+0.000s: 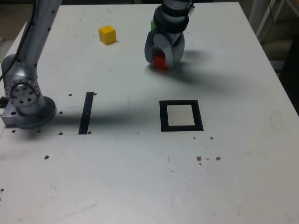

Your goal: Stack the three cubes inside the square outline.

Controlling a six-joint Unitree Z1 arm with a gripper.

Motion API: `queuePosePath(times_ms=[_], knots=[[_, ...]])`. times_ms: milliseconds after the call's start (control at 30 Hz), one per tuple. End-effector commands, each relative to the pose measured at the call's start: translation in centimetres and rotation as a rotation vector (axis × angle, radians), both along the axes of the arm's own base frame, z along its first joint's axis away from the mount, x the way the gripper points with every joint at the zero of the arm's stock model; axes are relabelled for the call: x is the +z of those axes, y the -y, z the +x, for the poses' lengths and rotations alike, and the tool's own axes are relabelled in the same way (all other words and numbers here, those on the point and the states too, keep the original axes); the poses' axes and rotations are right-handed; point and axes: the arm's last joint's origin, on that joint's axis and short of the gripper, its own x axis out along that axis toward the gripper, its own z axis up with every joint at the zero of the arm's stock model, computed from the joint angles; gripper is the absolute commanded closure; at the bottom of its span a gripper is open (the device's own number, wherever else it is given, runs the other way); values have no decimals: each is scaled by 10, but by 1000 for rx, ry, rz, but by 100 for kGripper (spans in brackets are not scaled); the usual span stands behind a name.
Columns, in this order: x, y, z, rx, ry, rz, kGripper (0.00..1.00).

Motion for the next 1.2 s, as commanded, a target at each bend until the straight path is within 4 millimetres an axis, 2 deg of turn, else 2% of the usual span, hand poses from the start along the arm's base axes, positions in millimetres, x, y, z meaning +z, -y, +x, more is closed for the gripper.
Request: queuePosePath(times_ms=[0,167,300,800,1167], knots=[[0,2,0,-4,1,-2,67],[6,7,-1,-8,13,-13,67],[17,20,-2,-10,41,-22,67],[47,80,-19,52,122,-48,67],[49,133,-27,156,115,-49,67]])
